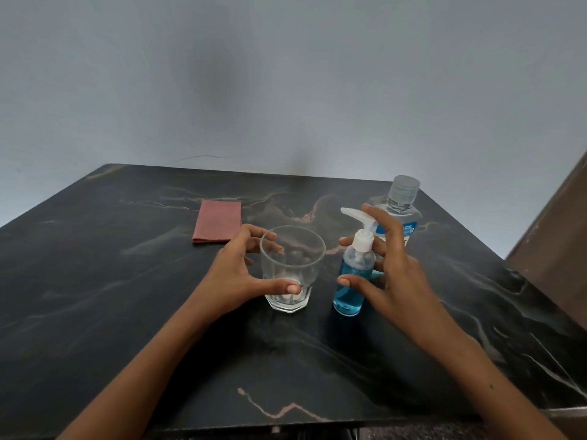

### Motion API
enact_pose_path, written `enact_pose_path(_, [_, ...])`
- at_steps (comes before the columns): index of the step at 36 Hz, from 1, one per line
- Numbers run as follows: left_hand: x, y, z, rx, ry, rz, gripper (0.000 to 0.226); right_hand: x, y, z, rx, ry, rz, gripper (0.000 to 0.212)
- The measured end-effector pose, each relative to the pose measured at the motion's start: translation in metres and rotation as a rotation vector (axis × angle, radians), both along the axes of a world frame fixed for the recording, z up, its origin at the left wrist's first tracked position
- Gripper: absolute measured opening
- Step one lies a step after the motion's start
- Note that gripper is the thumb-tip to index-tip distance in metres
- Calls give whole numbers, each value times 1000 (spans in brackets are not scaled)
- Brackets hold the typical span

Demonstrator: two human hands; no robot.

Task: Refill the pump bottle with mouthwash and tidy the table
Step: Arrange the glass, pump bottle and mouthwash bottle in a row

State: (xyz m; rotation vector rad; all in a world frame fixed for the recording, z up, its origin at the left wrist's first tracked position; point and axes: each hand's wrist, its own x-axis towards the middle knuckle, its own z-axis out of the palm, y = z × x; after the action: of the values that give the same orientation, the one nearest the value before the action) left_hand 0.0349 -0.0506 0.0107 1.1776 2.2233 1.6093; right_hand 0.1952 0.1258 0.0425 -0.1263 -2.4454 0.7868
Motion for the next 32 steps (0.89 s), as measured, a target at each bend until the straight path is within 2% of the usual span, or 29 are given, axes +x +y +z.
enact_pose_path(4, [0,0,0,0,4,2,81,-1,6,11,-13,-71,68,89])
enact_pose_path(9, [2,-1,0,3,6,2,80,-5,20,40,-63,-272,192,86])
enact_pose_path(13, [2,-1,1,15,12,1,81,-7,24,59,-12,-481,279,82])
enact_pose_path(16, [3,-1,0,25,22,-2,87,-9,22,64,65,-554,288,81])
enact_pose_path(23, [2,-2,0,6,38,0,86,-14,18,67,146,-601,263,85])
enact_pose_path(32, [1,-1,-1,0,28,-3,81,-16,14,64,158,-532,246,85])
